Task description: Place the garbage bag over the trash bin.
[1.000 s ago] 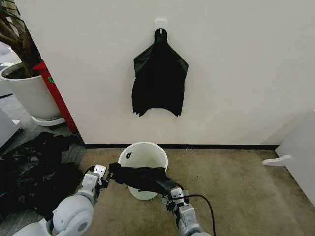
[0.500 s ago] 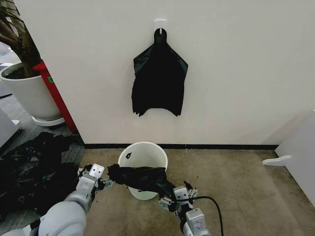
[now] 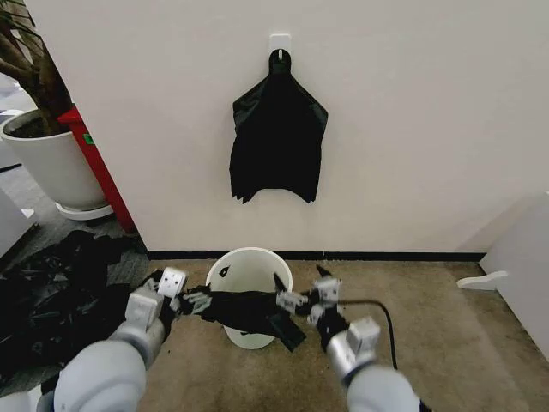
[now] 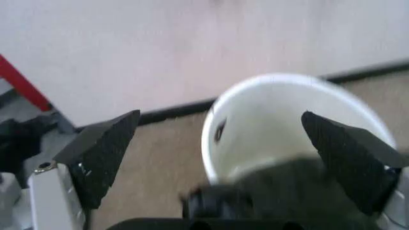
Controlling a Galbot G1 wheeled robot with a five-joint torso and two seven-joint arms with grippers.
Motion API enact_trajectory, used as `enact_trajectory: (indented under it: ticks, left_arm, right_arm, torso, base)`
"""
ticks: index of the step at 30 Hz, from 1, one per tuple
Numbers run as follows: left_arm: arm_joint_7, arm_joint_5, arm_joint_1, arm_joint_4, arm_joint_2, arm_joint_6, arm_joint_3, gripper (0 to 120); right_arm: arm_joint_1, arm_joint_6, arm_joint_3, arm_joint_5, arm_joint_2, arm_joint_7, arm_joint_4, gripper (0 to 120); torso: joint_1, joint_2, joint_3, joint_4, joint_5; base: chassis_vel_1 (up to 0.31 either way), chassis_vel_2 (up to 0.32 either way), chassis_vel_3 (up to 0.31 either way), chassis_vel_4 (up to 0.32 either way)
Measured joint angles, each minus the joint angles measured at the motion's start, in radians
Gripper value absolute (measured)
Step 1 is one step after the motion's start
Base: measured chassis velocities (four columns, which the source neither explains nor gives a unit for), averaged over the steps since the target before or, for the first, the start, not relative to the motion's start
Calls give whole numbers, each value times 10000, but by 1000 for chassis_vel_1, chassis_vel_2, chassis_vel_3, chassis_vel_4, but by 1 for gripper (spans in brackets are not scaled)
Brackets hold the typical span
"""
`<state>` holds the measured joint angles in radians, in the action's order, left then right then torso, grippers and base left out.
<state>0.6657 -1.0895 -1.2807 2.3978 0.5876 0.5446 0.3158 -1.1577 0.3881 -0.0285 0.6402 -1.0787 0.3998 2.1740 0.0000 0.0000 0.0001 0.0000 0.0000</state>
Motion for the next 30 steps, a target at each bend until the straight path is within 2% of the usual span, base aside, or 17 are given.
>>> enact_trajectory:
  ticks: [2, 5, 6, 9, 17, 21, 22, 25, 26, 27, 30]
  left_arm:
    - [-238, -168, 304, -356, 313, 53, 172, 100]
    - [-373, -330, 551, -698, 591, 89, 320, 100]
    - [-489, -540, 977, -1337, 1077, 118, 591, 100]
    - [-525, -553, 1463, -2093, 1556, 25, 908, 100]
    - [-544, -545, 2045, -3252, 1874, -219, 1343, 100]
    - [-548, -480, 2002, -3320, 1976, -246, 1348, 100]
    - [-549, -374, 1927, -3342, 2057, -268, 1323, 100]
    - [-553, -259, 1862, -3366, 2106, -308, 1250, 100]
    - [-556, -191, 1842, -3383, 2109, -334, 1193, 100]
    - [-567, -70, 1874, -3432, 2075, -389, 1080, 100]
    - [-569, 12, 1931, -3474, 2058, -440, 983, 100]
  right_arm:
    - [703, 768, 49, 499, -60, -190, -545, 100]
    - [1273, 1307, 28, 673, -163, -527, -1114, 100]
    - [2163, 1732, -194, 660, -455, -1150, -2243, 100]
    - [3130, 2219, -516, 272, -819, -1679, -3617, 100]
    - [4473, 3084, -734, -543, -952, -3368, -5532, 98]
    - [4693, 3187, -859, -880, -1036, -3610, -5943, 94]
    - [4786, 3254, -912, -1115, -1154, -3693, -6271, 84]
    - [4822, 3297, -926, -1331, -1264, -3804, -6585, 77]
    - [4809, 3316, -926, -1395, -1287, -3887, -6694, 72]
    - [4700, 3404, -898, -1401, -1274, -4051, -6702, 58]
    - [4611, 3388, -860, -1225, -1286, -4012, -6599, 47]
  torso:
    - [0, 0, 1, 1, -3]
    - [1, -1, 2, 1, -3]
    - [0, -1, 2, -1, 2]
    - [1, -2, 3, 2, 0]
    - [1, -1, 1, -1, 0]
    - [1, -1, 0, 0, -1]
    - [1, -1, 1, 1, -1]
    - [1, -2, 0, 2, 0]
    - [1, -2, 0, 2, 0]
    - [1, -1, 0, 0, 1]
    - [1, -1, 0, 0, 0]
  base:
    - [0, 0, 0, 0]
    - [0, 0, 0, 0]
    - [0, 0, 0, 0]
    - [0, 0, 0, 0]
    - [0, 0, 0, 0]
    - [0, 0, 0, 0]
    - [0, 0, 0, 0]
    - [0, 0, 0, 0]
    - [0, 0, 0, 0]
    - [0, 0, 0, 0]
    - [0, 0, 0, 0]
